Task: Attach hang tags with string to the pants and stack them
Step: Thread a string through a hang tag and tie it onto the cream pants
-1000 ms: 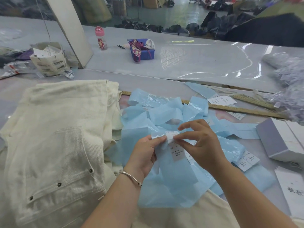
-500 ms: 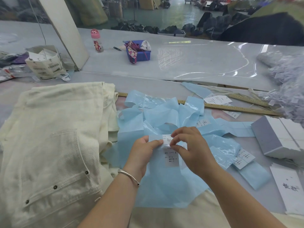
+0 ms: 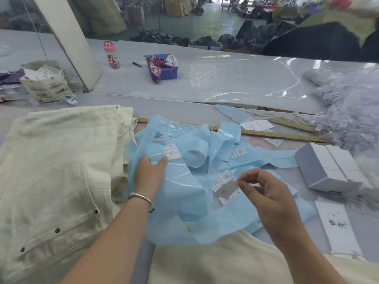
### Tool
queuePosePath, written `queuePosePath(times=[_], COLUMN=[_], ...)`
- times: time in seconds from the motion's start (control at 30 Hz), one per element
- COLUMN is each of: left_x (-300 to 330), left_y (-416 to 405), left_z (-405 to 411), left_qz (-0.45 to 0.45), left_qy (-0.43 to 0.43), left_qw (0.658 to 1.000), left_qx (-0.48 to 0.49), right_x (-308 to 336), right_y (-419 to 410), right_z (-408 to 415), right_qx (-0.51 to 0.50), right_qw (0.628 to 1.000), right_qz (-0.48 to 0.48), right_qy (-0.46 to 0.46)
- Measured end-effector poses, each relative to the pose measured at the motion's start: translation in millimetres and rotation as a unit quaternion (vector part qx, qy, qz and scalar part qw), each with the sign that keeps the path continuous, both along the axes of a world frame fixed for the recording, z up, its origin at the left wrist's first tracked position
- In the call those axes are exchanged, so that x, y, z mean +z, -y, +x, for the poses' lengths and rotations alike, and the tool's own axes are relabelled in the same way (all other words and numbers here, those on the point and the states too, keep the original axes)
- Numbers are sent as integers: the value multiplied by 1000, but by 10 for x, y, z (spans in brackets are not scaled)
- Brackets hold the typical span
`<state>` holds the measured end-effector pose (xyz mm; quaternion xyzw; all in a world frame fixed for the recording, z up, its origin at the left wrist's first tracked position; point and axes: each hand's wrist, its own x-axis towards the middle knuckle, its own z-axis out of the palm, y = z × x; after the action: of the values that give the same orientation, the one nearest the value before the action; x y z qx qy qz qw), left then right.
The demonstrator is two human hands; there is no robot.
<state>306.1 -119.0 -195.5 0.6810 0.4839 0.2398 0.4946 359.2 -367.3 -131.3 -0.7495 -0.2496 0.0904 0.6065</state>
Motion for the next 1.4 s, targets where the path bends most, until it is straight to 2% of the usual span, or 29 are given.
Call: queuePosePath(times=[0.13, 0.2, 0.27, 0.33, 0.37, 0.43, 0.5, 0.53, 0.63, 0.8, 0.87, 0.93, 1.0, 1.1, 1.17, 1.3, 1.4], left_x=[139, 257, 412, 579, 649, 754, 803, 789, 722, 558, 441, 327, 202, 81, 28, -31, -72], left_y=[302, 521, 814, 1158, 1328, 1678, 2012, 2160, 2573, 3149, 3353, 3534, 3668, 3793, 3820, 3833, 3868], left_z=[-122, -292, -479, -587, -600, -580, -519, -476, -328, -40, 69, 161, 243, 297, 313, 412, 565], left_qz=[42, 132, 261, 327, 307, 185, 63, 44, 45, -5, -1, -8, -64, -181, -198, -203, -202], left_qy=[-135, -191, -160, -58, -8, 44, 44, 35, 23, 33, 22, 11, 22, 43, 48, 46, 47], left_qw=[985, 965, 946, 937, 942, 951, 939, 932, 934, 944, 954, 966, 975, 968, 964, 958, 951], left_qx=[-103, -126, -108, -106, -137, -245, -336, -358, -353, -328, -298, -258, -213, -171, -173, -198, -231], right_x=[-30, -25, -9, 22, 48, 106, 170, 197, 233, 51, -132, -342, -551, -797, -880, -1038, -1148], right_y=[268, 416, 567, 721, 800, 966, 1142, 1240, 1562, 2148, 2405, 2639, 2787, 2789, 2680, 2418, 2283], right_z=[32, 19, -9, -32, -41, -53, -50, -37, 57, 315, 503, 738, 984, 1294, 1414, 1486, 1432], right_qx=[-63, -73, -77, -79, -78, -71, -60, -56, -41, -50, -107, -162, -178, -171, -166, -139, -131], right_qw=[997, 993, 988, 980, 976, 974, 972, 972, 973, 975, 983, 972, 952, 927, 902, 824, 820], right_qz=[-13, -9, 3, 16, 20, 26, 37, 41, 41, 16, -59, -162, -244, -330, -394, -549, -556], right_qy=[-49, -87, -137, -183, -200, -215, -223, -224, -223, -217, -136, -54, -42, -56, -55, 5, 35])
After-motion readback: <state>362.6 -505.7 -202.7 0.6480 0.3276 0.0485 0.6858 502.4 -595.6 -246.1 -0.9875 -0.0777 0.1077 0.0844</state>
